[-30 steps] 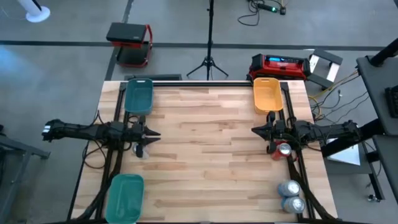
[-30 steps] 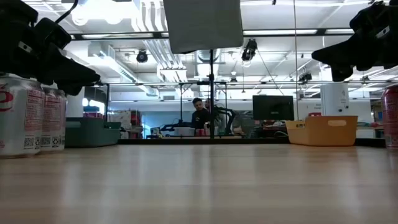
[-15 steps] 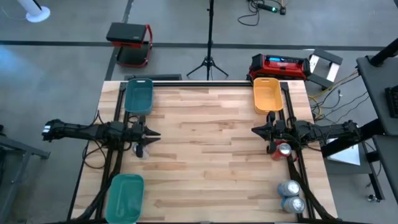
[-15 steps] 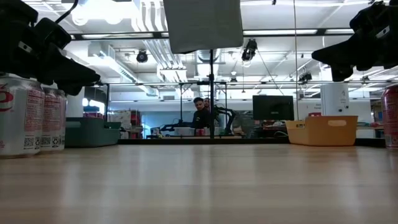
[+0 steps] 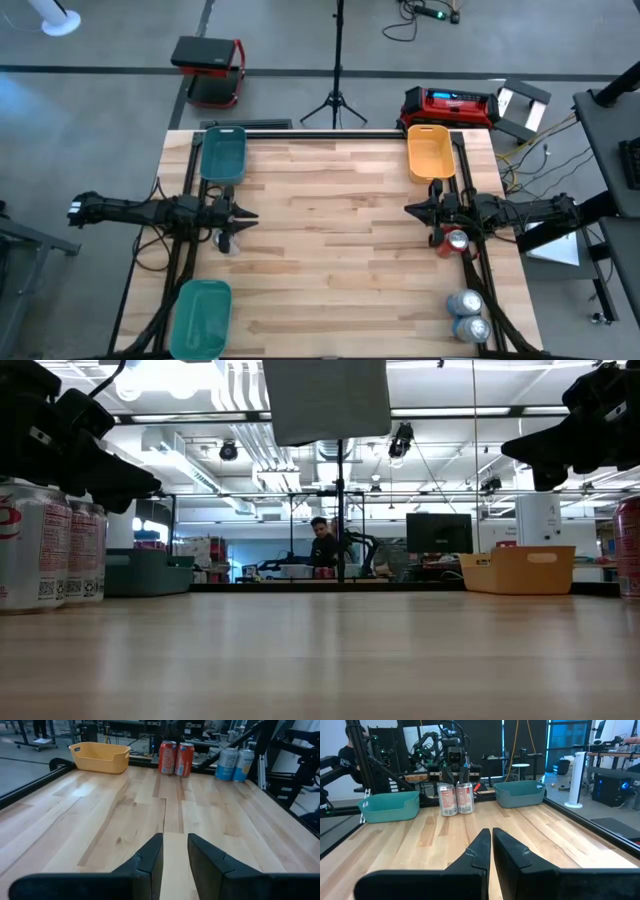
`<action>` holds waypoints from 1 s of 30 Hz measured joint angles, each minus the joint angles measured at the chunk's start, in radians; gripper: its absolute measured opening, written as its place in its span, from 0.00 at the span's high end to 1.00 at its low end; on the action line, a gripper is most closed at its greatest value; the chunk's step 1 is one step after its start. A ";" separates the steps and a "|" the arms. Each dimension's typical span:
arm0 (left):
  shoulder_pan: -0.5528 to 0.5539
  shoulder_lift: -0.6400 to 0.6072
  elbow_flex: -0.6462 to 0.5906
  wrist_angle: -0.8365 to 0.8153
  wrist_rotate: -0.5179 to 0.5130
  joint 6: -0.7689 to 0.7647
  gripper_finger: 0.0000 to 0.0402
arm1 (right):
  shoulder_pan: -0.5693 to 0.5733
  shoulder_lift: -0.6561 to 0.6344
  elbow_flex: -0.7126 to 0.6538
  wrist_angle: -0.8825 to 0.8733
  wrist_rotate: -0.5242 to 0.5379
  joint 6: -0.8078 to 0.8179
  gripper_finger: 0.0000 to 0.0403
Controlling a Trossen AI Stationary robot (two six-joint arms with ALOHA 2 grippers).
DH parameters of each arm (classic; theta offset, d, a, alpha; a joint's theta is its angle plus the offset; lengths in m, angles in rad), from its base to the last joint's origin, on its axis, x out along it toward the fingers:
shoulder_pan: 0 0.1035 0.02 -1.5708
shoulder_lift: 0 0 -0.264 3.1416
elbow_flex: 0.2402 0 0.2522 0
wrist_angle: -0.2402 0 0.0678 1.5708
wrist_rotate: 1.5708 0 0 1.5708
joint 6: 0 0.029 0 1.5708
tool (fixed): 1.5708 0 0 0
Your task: Sort soda cans
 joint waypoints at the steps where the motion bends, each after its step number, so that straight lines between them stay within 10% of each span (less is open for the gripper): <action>1: 0.000 0.000 0.000 0.000 0.000 0.000 0.82 | 0.000 0.000 0.000 0.000 0.000 0.000 0.97; 20: 0.000 0.000 0.000 0.001 0.000 0.000 0.82 | 0.000 0.072 0.022 0.336 -0.012 0.244 0.97; 30: 0.000 0.000 0.000 0.004 -0.001 0.000 0.82 | 0.000 0.408 0.438 -0.302 0.108 0.407 0.95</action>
